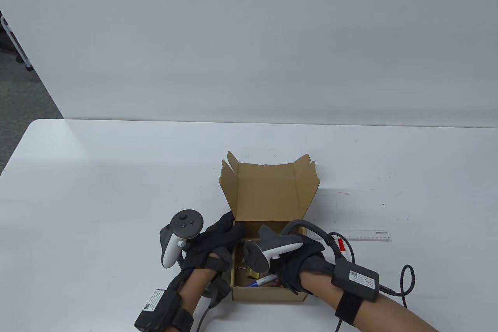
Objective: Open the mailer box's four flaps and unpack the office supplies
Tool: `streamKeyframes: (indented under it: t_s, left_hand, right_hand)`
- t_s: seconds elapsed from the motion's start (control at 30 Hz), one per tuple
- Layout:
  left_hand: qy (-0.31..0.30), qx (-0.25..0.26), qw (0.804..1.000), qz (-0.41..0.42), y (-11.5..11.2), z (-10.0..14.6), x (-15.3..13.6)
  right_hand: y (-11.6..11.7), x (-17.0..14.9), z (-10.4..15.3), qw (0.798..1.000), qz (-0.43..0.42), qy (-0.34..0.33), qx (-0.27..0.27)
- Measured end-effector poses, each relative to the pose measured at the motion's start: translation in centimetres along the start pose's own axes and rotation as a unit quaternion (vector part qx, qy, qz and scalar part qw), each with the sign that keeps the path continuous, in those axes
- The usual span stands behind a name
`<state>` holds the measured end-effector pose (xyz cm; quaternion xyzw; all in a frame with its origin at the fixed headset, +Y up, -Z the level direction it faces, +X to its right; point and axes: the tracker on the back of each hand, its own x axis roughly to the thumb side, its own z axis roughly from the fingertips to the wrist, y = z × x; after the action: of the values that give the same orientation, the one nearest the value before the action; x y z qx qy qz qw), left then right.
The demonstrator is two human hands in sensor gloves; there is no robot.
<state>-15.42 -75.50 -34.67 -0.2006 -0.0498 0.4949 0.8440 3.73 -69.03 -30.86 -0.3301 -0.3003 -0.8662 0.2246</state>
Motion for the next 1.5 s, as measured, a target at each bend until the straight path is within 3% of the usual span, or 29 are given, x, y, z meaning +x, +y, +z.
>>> streamKeyframes:
  t_s: [0.73, 1.23, 1.5]
  left_hand:
    - [0.000, 0.000, 1.000, -0.001, 0.0, 0.0, 0.0]
    - [0.000, 0.001, 1.000, -0.002, 0.0, 0.0, 0.0]
    - [0.001, 0.001, 1.000, -0.002, 0.0, 0.0, 0.0]
  right_hand:
    - [-0.1, -0.1, 0.2, 1.000, 0.003, -0.013, 0.007]
    - [-1.0, -0.7, 1.8, 1.000, -0.004, -0.014, -0.021]
    - [-1.1, -1.6, 2.9, 0.997, -0.034, -0.003, -0.063]
